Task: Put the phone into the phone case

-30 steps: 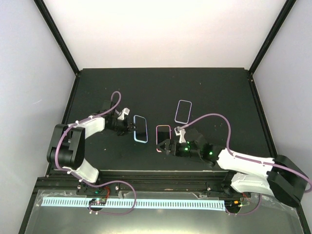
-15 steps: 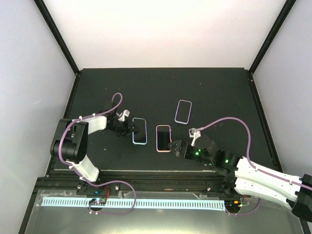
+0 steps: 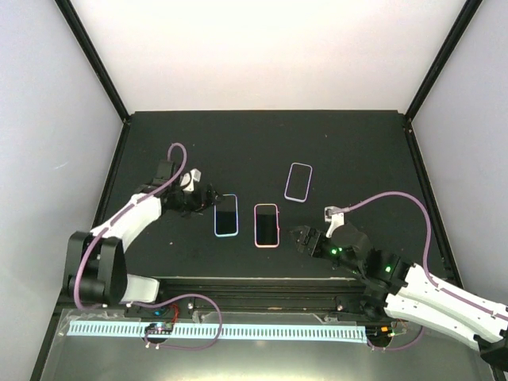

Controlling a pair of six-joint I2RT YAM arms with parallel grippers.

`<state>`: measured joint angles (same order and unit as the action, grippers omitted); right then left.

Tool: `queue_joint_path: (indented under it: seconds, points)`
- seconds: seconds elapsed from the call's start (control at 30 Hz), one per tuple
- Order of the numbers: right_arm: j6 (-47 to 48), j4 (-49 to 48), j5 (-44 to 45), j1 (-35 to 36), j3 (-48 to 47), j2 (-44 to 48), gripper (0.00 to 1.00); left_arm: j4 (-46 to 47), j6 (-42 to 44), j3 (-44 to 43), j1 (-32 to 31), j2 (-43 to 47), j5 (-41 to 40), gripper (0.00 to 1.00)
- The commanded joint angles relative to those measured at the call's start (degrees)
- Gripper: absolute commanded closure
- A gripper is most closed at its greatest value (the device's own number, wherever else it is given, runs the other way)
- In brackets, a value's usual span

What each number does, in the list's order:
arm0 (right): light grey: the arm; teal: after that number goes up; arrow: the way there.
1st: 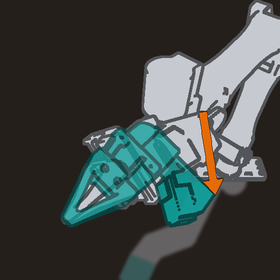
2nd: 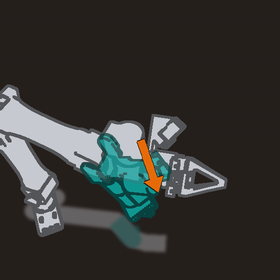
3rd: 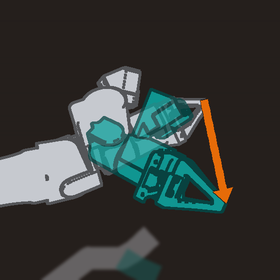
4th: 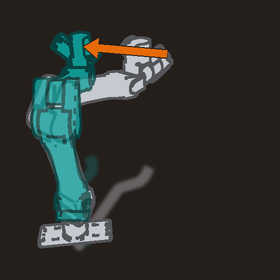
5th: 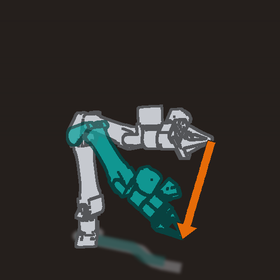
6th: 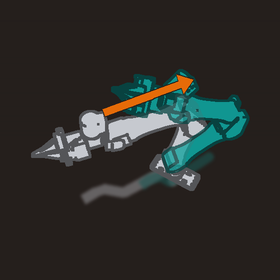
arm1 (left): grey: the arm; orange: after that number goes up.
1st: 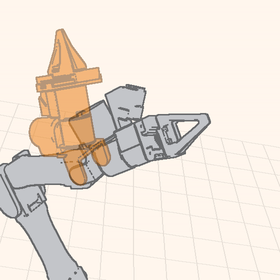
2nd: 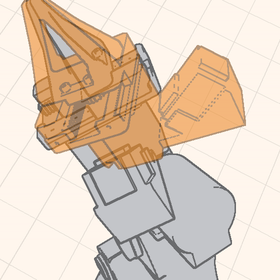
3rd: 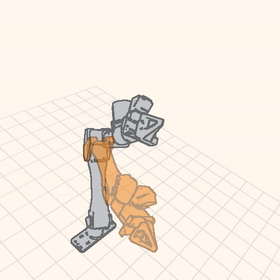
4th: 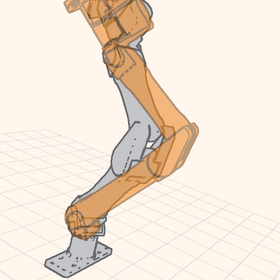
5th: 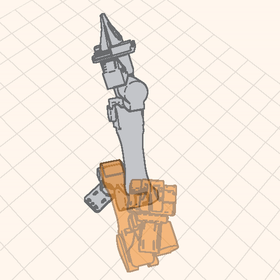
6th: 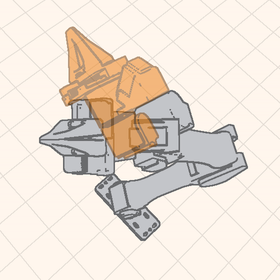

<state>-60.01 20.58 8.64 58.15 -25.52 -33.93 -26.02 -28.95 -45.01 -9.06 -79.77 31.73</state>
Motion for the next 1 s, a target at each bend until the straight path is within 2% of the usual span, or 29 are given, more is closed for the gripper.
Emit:
queue_joint_path:
  seconds: [0.0, 0.3, 0.43, 0.57, 0.97]
  points:
    - [4.26, 2.78, 8.66, 0.27, -2.99, -0.58, 0.0, -5.91, 1.65, -3.45, 0.07, 7.0, -2.72, 0.01]
    - [8.76, 6.25, 9.8, -0.01, -11.32, -7.88, 0.0, -10.88, 6.15, -6.69, 0.04, 23.85, 0.66, 0.01]
    - [10.17, 7.6, 10.3, -0.28, -15.74, -10.72, 0.0, -10.95, 6.3, -7.1, 0.07, 29.23, 3.78, 0.01]
    - [10.77, 9.8, 10.47, -0.53, -20.03, -12.8, 0.0, -12.4, 6.43, -6.67, 0.03, 34.02, 3.22, 0.01]
    - [8.44, 8.19, 7.92, -0.67, -19.32, -13.5, 0.0, -10.8, 2.82, 0.45, 0.09, 42.29, 5.9, 0.01]
